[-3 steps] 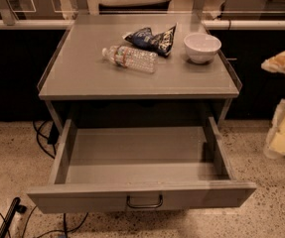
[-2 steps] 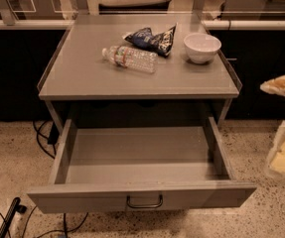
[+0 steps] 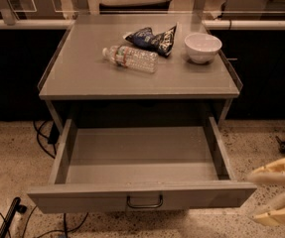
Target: Close top drawer
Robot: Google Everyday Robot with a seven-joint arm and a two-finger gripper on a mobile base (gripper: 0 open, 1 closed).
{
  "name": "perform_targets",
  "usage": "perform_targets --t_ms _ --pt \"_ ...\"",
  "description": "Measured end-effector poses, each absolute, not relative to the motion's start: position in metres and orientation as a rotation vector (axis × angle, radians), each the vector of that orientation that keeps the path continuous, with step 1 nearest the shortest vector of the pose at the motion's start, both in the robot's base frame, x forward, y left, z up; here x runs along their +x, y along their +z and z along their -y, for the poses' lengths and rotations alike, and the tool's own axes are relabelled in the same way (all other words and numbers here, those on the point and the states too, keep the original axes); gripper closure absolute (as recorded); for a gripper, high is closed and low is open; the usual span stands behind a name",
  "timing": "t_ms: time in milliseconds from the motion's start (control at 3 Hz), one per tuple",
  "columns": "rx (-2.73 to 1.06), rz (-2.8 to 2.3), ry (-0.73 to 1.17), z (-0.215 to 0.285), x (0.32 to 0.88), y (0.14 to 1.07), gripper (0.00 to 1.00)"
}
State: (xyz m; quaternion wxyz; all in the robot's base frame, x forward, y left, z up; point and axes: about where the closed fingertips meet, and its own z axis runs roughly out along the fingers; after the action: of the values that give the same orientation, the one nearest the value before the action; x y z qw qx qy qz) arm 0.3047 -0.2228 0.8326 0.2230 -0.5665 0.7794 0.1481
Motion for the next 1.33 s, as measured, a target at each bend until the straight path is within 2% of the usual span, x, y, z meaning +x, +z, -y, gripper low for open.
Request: perform_targets --t_ms 667,1000,1333 --pt "-1.546 -2.149 0.499 0.219 0.313 0.806 0.97" --pt "-1.562 -2.136 0.521 0.204 0.317 0.8 1.0" --pt "-1.54 -2.149 0.636 0.174 0.328 0.755 1.0"
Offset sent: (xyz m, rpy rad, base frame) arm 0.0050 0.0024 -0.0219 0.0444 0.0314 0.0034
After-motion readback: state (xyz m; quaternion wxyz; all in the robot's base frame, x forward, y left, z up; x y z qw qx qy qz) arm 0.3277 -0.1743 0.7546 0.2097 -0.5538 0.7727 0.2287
